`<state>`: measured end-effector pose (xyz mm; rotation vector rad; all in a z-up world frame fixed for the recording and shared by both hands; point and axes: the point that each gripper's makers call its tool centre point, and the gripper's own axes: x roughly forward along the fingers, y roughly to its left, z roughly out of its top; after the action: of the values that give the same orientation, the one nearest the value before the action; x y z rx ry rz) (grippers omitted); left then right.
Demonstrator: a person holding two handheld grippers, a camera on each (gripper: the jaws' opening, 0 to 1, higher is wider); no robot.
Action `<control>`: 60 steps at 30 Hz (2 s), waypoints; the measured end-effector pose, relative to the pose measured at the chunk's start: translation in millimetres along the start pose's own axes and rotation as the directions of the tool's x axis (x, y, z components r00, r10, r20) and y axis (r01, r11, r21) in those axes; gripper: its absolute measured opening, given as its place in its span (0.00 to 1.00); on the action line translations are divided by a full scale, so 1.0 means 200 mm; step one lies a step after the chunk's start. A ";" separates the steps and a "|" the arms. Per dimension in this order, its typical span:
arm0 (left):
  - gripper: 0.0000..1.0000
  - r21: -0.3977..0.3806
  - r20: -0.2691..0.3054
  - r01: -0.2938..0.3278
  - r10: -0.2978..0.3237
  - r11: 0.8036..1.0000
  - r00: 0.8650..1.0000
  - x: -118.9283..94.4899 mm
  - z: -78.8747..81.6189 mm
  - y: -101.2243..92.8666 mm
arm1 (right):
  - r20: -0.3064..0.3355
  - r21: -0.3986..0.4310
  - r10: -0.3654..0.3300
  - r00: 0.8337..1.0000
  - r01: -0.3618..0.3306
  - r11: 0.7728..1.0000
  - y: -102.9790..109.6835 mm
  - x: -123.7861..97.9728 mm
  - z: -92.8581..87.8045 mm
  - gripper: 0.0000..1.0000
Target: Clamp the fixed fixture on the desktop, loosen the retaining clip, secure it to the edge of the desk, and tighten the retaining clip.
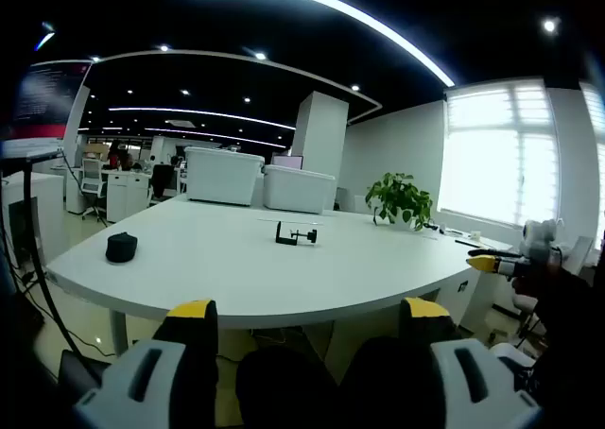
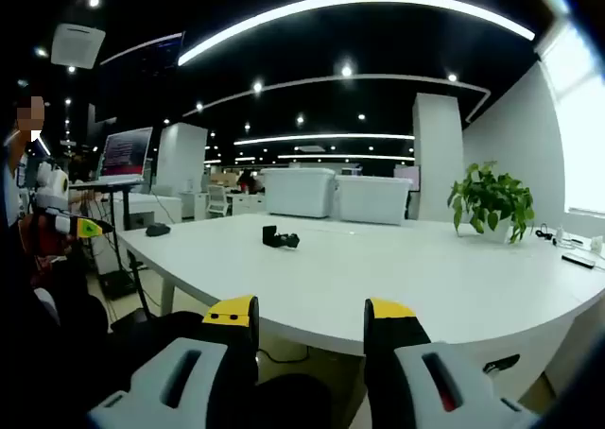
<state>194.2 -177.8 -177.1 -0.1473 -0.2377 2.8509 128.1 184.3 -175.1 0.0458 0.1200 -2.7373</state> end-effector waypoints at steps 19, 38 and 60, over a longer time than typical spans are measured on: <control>0.77 0.012 0.004 -0.006 0.006 1.000 1.000 0.01 0.02 0.02 | -0.016 -0.009 0.014 1.000 -0.014 1.000 0.01 0.02 0.00 0.39; 0.74 0.076 -0.022 0.024 -0.022 0.997 1.000 0.24 0.03 0.05 | -0.033 -0.017 0.051 0.998 -0.052 0.999 0.01 0.20 -0.01 0.34; 0.70 0.120 -0.031 0.048 -0.044 0.992 0.999 0.57 0.02 0.16 | -0.030 -0.003 0.101 0.994 -0.102 0.995 0.05 0.51 -0.01 0.30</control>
<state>76.4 -177.9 -187.6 -0.1557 -0.0614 2.8055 38.7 136.3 -182.8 0.0885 0.1283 -2.6354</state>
